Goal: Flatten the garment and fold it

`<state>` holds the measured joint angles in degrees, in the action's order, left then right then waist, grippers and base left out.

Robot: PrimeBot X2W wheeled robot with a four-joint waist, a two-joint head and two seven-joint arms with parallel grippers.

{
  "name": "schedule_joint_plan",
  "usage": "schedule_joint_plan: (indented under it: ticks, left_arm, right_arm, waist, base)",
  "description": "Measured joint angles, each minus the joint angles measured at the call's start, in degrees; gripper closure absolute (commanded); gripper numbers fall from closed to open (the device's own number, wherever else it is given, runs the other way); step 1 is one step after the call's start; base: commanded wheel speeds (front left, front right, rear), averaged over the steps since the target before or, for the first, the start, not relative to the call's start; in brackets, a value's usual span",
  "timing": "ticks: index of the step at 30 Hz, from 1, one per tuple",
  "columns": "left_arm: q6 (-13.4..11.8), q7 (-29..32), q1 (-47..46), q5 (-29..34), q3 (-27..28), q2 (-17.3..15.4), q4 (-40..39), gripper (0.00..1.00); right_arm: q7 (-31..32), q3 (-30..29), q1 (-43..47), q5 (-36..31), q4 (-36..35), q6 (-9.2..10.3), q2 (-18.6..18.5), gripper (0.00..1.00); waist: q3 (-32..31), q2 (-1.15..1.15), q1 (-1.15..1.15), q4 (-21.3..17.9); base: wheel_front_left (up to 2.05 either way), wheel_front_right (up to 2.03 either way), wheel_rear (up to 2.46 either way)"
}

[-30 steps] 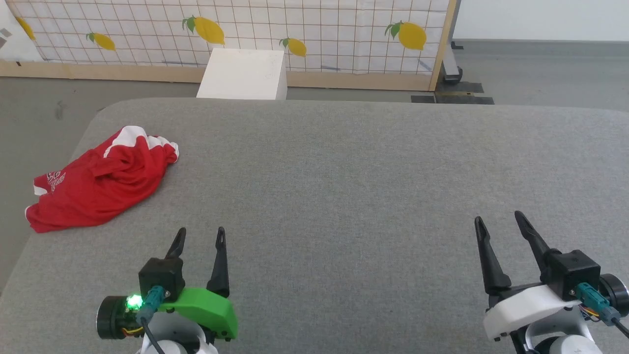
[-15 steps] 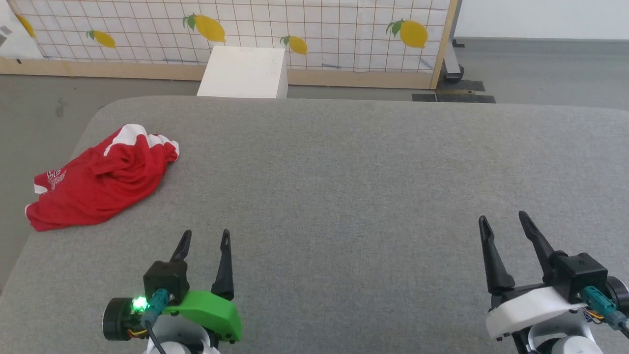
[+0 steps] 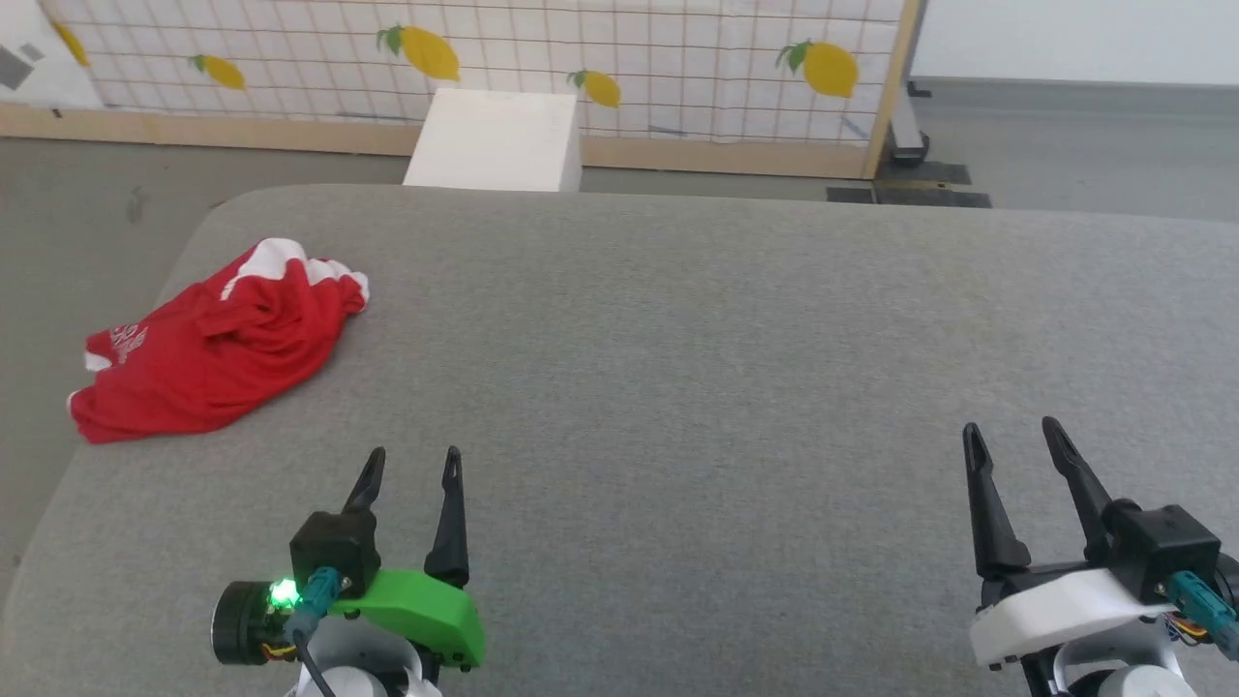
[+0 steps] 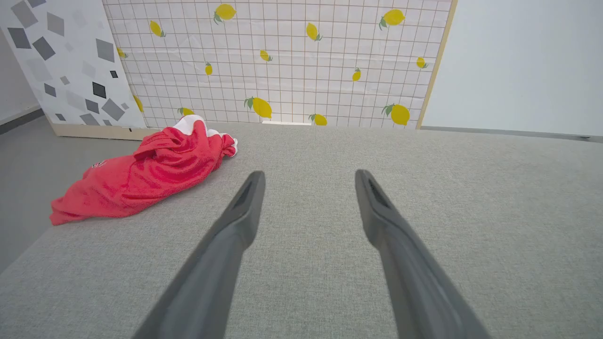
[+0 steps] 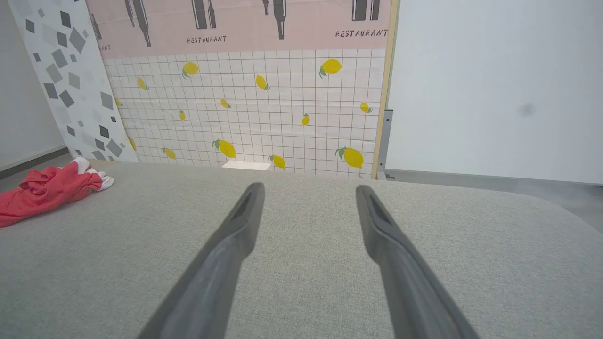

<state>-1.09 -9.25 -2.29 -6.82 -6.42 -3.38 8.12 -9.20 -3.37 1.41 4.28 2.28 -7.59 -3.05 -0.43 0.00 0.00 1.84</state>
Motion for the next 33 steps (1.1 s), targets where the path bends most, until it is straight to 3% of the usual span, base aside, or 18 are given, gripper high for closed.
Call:
schedule_joint_plan:
  ticks: [12, 33]
  left_arm:
    - [-0.6, -1.5, -0.7, -1.3, 0.3, -0.3, 0.6, 0.00]
    - [-1.6, -4.0, 0.0, -2.4, 0.8, -1.6, 1.9, 0.00]
  right_arm:
    - [-1.5, -0.5, 0.7, 0.7, 0.1, 0.00, 0.0, 0.00]
    - [-4.0, 0.8, 1.0, 1.4, 1.4, 0.00, 0.1, 0.00]
  waist:
    - [0.4, 0.00, 0.00, 7.6]
    - [-0.4, 0.00, 0.00, 28.7]
  base:
    - [0.00, 0.00, 0.00]
    - [0.00, 0.00, 0.00]
